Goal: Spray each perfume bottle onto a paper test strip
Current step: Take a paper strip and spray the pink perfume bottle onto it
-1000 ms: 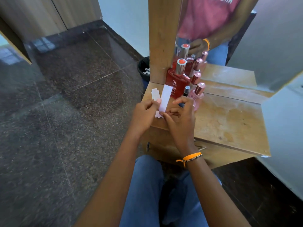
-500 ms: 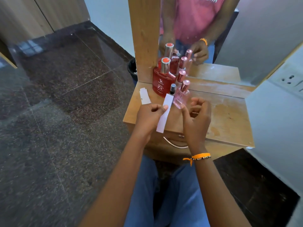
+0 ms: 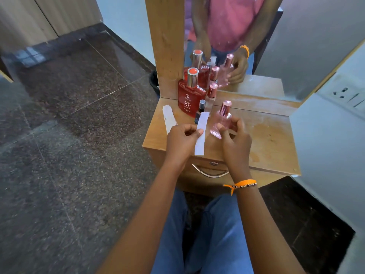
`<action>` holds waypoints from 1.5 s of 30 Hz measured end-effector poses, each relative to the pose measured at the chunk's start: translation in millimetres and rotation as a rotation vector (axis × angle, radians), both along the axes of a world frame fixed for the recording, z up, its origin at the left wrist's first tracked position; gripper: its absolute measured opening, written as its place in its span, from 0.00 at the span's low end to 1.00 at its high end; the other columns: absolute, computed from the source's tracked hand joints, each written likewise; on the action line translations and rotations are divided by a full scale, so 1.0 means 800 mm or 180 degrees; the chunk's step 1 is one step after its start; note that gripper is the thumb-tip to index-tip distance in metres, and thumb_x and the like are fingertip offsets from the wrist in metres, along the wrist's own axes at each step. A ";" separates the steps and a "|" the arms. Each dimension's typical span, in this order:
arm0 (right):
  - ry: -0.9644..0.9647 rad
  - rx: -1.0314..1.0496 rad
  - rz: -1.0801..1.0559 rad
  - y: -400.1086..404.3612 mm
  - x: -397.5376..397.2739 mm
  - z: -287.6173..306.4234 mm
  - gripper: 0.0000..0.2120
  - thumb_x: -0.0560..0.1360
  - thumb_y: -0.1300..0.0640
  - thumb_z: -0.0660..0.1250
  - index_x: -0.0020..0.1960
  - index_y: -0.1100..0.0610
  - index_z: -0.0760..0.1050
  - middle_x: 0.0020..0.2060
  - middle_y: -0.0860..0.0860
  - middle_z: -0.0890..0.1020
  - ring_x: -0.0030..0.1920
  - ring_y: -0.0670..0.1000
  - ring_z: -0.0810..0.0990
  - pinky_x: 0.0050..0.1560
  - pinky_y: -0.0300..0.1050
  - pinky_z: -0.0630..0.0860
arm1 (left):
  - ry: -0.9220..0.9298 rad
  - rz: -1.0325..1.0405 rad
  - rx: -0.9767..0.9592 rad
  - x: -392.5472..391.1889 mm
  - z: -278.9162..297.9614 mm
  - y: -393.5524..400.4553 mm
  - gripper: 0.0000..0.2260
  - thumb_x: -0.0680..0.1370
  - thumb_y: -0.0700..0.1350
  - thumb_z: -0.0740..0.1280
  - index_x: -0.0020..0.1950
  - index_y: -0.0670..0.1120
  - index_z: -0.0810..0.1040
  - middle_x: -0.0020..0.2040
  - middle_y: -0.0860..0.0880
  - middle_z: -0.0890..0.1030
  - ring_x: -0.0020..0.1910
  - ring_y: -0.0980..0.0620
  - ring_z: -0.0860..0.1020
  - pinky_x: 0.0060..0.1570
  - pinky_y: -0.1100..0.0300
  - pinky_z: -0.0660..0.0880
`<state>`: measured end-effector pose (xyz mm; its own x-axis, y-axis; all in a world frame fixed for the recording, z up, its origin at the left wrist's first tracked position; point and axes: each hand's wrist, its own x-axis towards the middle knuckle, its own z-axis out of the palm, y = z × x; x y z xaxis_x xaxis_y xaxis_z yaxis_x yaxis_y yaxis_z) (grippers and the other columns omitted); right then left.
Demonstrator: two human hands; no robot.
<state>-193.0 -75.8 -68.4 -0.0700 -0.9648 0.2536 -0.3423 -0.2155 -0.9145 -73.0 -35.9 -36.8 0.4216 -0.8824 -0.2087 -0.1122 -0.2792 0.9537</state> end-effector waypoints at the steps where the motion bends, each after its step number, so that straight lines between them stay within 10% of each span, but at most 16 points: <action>1: -0.0049 0.0033 0.0020 0.007 -0.004 0.004 0.06 0.75 0.60 0.69 0.51 0.56 0.75 0.44 0.49 0.80 0.45 0.47 0.79 0.44 0.31 0.72 | -0.0050 0.0041 -0.0008 -0.002 -0.001 0.000 0.02 0.75 0.42 0.69 0.47 0.47 0.79 0.39 0.52 0.80 0.43 0.53 0.78 0.45 0.61 0.73; 5: -0.0102 0.0103 0.0175 0.029 -0.019 0.015 0.07 0.77 0.57 0.67 0.54 0.51 0.75 0.43 0.39 0.79 0.44 0.38 0.78 0.43 0.37 0.75 | -0.0187 0.0008 0.0005 -0.008 -0.004 0.005 0.13 0.75 0.40 0.68 0.54 0.51 0.69 0.45 0.52 0.79 0.46 0.57 0.78 0.43 0.62 0.74; 14: -0.0238 0.0337 0.0669 0.035 -0.029 0.027 0.10 0.77 0.57 0.67 0.57 0.57 0.77 0.46 0.56 0.81 0.49 0.55 0.80 0.51 0.59 0.78 | -0.0257 -0.0534 -0.0169 -0.009 0.012 0.016 0.08 0.79 0.47 0.62 0.49 0.51 0.81 0.50 0.52 0.82 0.52 0.54 0.78 0.53 0.59 0.74; 27: -0.0818 0.0247 0.0580 0.040 -0.023 0.052 0.13 0.72 0.62 0.72 0.55 0.51 0.77 0.47 0.51 0.81 0.44 0.40 0.80 0.46 0.34 0.78 | -0.0810 -0.0747 -0.0689 -0.008 -0.004 0.027 0.12 0.70 0.44 0.74 0.52 0.45 0.83 0.48 0.53 0.82 0.47 0.61 0.78 0.41 0.75 0.71; 37: -0.1320 0.0452 0.1052 0.023 -0.030 0.071 0.11 0.76 0.64 0.66 0.57 0.54 0.76 0.46 0.53 0.83 0.50 0.45 0.83 0.49 0.38 0.78 | -0.0093 -0.0852 -0.0325 -0.010 -0.001 0.033 0.08 0.72 0.44 0.72 0.50 0.52 0.82 0.51 0.52 0.82 0.51 0.54 0.79 0.54 0.55 0.76; 45: -0.1766 0.0489 0.0651 0.032 -0.030 0.052 0.04 0.80 0.60 0.59 0.49 0.53 0.69 0.40 0.49 0.69 0.42 0.43 0.73 0.54 0.45 0.75 | 0.0061 -0.0603 -0.0281 -0.020 0.007 0.034 0.05 0.73 0.45 0.71 0.47 0.54 0.81 0.49 0.56 0.81 0.47 0.61 0.76 0.51 0.61 0.72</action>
